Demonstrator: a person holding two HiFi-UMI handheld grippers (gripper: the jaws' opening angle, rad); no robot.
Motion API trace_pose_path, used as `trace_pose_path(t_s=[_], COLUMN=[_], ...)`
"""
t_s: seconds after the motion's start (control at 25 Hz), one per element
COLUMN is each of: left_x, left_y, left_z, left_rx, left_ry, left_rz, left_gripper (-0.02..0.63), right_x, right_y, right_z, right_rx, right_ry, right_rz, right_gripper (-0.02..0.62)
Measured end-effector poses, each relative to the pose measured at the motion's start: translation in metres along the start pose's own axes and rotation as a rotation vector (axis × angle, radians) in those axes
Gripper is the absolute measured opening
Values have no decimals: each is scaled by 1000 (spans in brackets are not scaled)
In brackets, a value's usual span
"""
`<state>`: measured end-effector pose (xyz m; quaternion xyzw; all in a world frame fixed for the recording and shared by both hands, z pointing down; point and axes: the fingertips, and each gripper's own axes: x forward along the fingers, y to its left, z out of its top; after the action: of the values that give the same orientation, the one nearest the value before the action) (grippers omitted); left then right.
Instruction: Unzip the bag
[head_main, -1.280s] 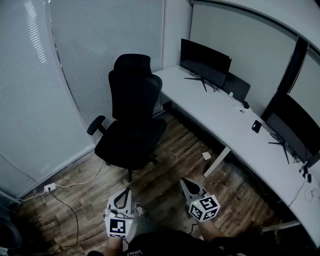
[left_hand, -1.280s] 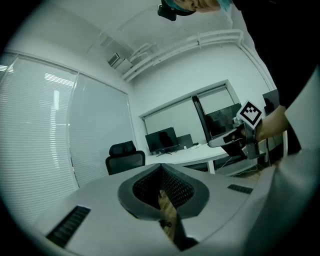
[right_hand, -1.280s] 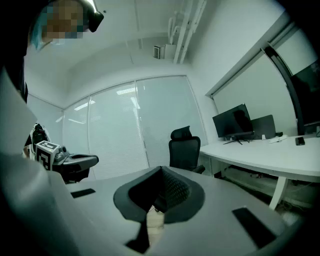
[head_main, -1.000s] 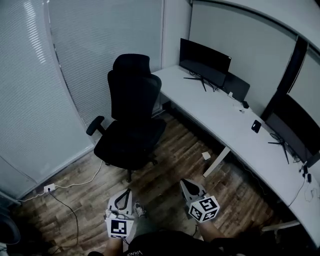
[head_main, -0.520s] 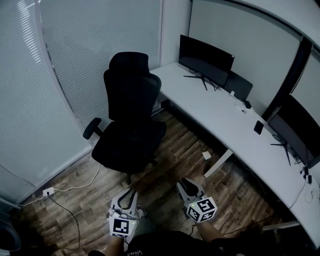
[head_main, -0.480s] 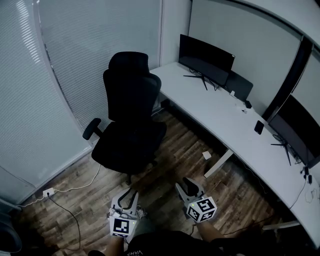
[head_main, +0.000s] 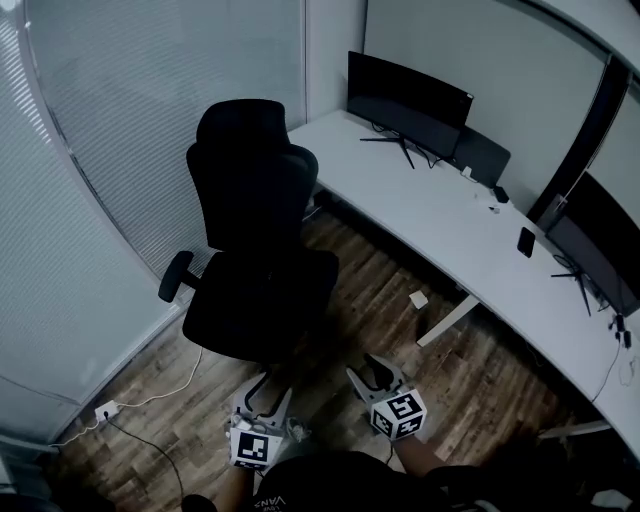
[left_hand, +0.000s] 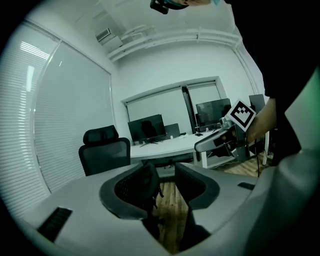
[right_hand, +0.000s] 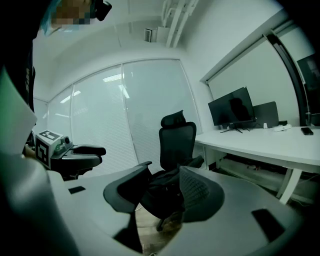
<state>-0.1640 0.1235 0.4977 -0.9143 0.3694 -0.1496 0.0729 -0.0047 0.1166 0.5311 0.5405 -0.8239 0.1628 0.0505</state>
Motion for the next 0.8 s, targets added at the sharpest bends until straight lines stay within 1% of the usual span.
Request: trace_pose_path(t_s=[0.2, 0.32, 0.52, 0.64, 0.8], left_x=[32, 49, 75, 90, 109], left_y=[29, 46, 69, 79, 87], left_z=[-26, -41, -59, -70, -87], left_rx=[6, 8, 10, 19, 24], left_ry=[42, 65, 67, 80, 126], left_rz=[-74, -117, -177, -196, -192], left_gripper=[204, 216, 221, 222, 222], right_x=[44, 66, 102, 120, 145], right_y=[-6, -12, -21, -26, -32], right_z=[-16, -27, -48, -59, -76], right_rx=[17, 5, -3, 4, -8], right_ry=[39, 65, 106, 118, 148], right_rz=[-44, -78, -122, -130, -116], right_gripper=[179, 179, 179, 179, 179])
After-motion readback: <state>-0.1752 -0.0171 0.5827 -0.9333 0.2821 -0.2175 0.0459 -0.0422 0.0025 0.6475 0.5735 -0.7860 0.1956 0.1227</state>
